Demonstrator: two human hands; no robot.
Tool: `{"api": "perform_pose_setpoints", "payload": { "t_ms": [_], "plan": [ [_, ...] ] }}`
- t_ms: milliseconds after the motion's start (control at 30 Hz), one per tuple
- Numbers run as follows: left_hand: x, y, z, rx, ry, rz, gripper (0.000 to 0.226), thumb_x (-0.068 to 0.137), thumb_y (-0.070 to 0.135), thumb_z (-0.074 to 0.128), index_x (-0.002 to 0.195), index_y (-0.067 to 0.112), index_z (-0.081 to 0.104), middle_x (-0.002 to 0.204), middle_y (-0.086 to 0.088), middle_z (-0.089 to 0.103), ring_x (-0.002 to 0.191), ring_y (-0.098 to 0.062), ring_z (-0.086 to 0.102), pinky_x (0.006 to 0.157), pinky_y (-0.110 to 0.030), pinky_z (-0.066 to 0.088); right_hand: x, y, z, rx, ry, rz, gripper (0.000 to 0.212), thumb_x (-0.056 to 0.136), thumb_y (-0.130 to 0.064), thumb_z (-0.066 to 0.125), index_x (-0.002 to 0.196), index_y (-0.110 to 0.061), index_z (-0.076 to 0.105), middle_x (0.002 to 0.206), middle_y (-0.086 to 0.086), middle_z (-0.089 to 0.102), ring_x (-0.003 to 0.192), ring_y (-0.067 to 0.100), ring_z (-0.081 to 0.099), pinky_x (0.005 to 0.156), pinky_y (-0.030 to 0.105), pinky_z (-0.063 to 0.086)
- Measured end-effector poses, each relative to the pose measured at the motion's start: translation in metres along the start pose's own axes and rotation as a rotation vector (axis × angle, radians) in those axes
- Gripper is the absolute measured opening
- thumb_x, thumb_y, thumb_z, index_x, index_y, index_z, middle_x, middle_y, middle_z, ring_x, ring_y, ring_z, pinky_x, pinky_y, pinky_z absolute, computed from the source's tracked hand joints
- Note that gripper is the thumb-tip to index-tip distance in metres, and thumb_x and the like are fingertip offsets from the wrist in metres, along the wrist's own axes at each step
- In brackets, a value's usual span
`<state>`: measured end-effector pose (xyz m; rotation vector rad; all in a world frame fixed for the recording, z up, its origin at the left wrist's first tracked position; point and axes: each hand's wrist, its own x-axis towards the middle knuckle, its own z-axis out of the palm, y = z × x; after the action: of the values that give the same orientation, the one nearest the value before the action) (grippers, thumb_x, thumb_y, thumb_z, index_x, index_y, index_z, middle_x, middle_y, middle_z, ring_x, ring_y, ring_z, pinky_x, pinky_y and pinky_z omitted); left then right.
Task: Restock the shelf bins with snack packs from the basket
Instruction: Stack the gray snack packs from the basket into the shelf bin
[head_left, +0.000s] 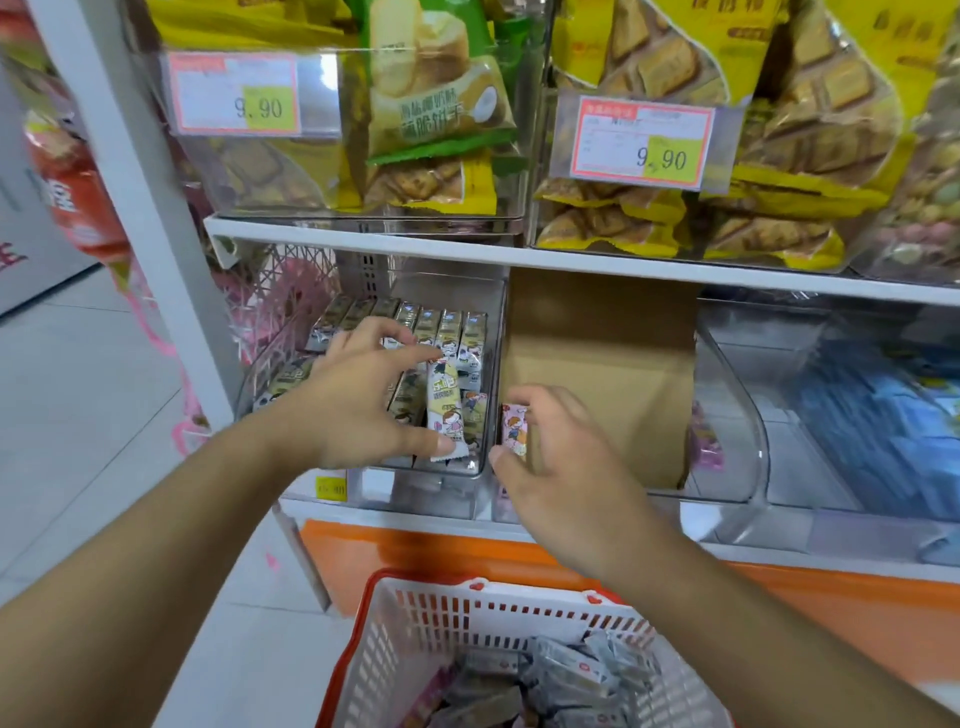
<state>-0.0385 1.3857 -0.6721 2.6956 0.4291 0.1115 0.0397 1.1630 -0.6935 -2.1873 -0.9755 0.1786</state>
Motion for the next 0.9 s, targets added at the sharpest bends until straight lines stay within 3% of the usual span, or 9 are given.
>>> {"api": "perform_pose_setpoints", "payload": {
  "t_ms": [100, 200, 433, 900],
  "plan": [
    [0.016, -0.004, 0.005, 0.107, -0.057, 0.008, 0.1, 0.064, 0.078, 0.077, 0.152, 0.051, 0.036, 0.151, 0.02, 0.013, 0.14, -0.017, 0.013, 0.118, -0.048, 0.017, 0.002, 0.002, 0.005, -0.023, -0.013, -0.015, 0.045, 0.102, -0.032, 0.06, 0.144, -0.032, 0.045, 0.137, -0.018, 0.044, 0.115, -0.005, 0.037, 0.09, 0.005, 0.028],
    [0.025, -0.007, 0.008, 0.196, -0.139, 0.0, 0.094, 0.073, 0.073, 0.075, 0.154, 0.053, 0.032, 0.156, 0.022, 0.005, 0.143, -0.018, 0.006, 0.12, -0.05, 0.012, 0.002, 0.003, 0.009, -0.022, -0.047, -0.011, 0.049, 0.105, -0.035, 0.057, 0.15, -0.033, 0.04, 0.146, -0.02, 0.039, 0.128, -0.004, 0.035, 0.102, 0.017, 0.028],
    [0.03, -0.016, 0.007, 0.229, -0.224, -0.02, 0.094, 0.079, 0.072, 0.07, 0.157, 0.054, 0.021, 0.16, 0.025, -0.003, 0.15, -0.021, -0.002, 0.122, -0.051, 0.008, 0.0, 0.004, 0.012, -0.026, -0.078, -0.018, 0.054, 0.105, -0.035, 0.057, 0.154, -0.033, 0.035, 0.153, -0.02, 0.037, 0.139, -0.001, 0.032, 0.111, 0.021, 0.032],
    [0.024, -0.008, 0.006, 0.164, -0.243, -0.053, 0.094, 0.082, 0.064, 0.073, 0.158, 0.05, 0.019, 0.16, 0.023, 0.002, 0.15, -0.02, 0.002, 0.122, -0.049, 0.009, -0.004, 0.004, 0.015, -0.015, -0.073, -0.013, 0.057, 0.105, -0.037, 0.058, 0.156, -0.035, 0.032, 0.154, -0.021, 0.036, 0.139, -0.002, 0.033, 0.108, 0.02, 0.029]
  ]
}}
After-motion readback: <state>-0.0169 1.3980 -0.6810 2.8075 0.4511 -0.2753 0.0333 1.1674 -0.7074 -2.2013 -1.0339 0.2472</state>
